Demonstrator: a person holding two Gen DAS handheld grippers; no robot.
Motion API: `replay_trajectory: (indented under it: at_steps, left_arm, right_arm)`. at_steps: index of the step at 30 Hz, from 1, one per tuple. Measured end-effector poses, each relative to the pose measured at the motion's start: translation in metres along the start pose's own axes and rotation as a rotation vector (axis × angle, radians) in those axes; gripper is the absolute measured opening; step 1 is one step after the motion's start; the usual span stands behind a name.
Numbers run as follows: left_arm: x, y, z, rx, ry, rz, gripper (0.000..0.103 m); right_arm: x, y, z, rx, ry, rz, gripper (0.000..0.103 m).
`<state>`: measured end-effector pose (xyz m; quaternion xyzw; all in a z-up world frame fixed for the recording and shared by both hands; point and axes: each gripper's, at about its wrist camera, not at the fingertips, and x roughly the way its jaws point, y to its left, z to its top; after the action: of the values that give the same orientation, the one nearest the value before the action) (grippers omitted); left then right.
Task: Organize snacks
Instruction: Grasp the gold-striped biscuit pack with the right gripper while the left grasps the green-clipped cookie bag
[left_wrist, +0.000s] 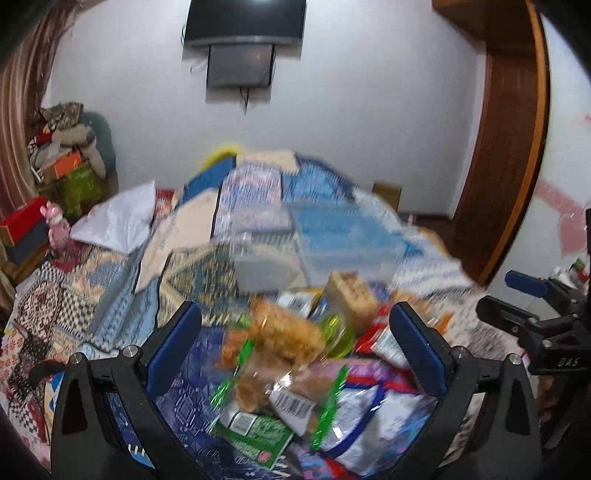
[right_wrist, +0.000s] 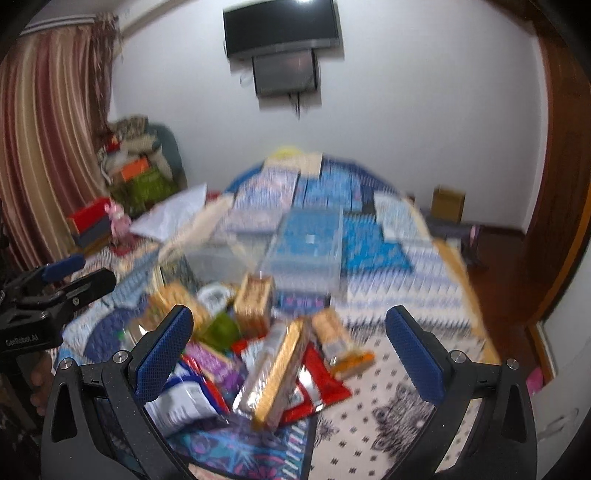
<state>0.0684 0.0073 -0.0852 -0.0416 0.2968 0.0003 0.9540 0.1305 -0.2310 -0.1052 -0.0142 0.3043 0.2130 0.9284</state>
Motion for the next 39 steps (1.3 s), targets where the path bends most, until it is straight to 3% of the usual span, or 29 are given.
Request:
replay_trajectory:
  at_steps: [7, 13, 17, 19, 28, 34, 39]
  left_arm:
    - [0.043, 0.018, -0.024, -0.022, 0.124, 0.031, 0.103]
    - [0.063, 0.023, -0.038, -0.058, 0.198, 0.007, 0.103]
    - [0.07, 0.024, -0.047, -0.081, 0.221, -0.033, 0.103]
    - [0.071, 0.023, -0.05, -0.084, 0.223, -0.036, 0.103]
    - [0.072, 0.025, -0.055, -0.08, 0.22, -0.07, 0.09]
    - [0.066, 0.033, -0.054, -0.081, 0.214, -0.068, 0.076]
    - [0.052, 0.036, -0.051, -0.069, 0.184, -0.04, 0.07]
  right_arm:
    - [0.034, -0.007, -0.019, 0.048, 0.131, 0.058, 0.102]
    - [0.056, -0.006, -0.03, 0.067, 0.21, 0.101, 0.082]
    - [0.066, -0.005, -0.035, 0.064, 0.236, 0.116, 0.077]
    - [0.07, -0.005, -0.036, 0.068, 0.245, 0.123, 0.065]
    - [0.073, -0.006, -0.038, 0.066, 0.238, 0.118, 0.042]
    - [0.071, -0.005, -0.037, 0.064, 0.235, 0.13, 0.038]
    - [0.066, -0.008, -0.034, 0.082, 0.223, 0.136, 0.034]
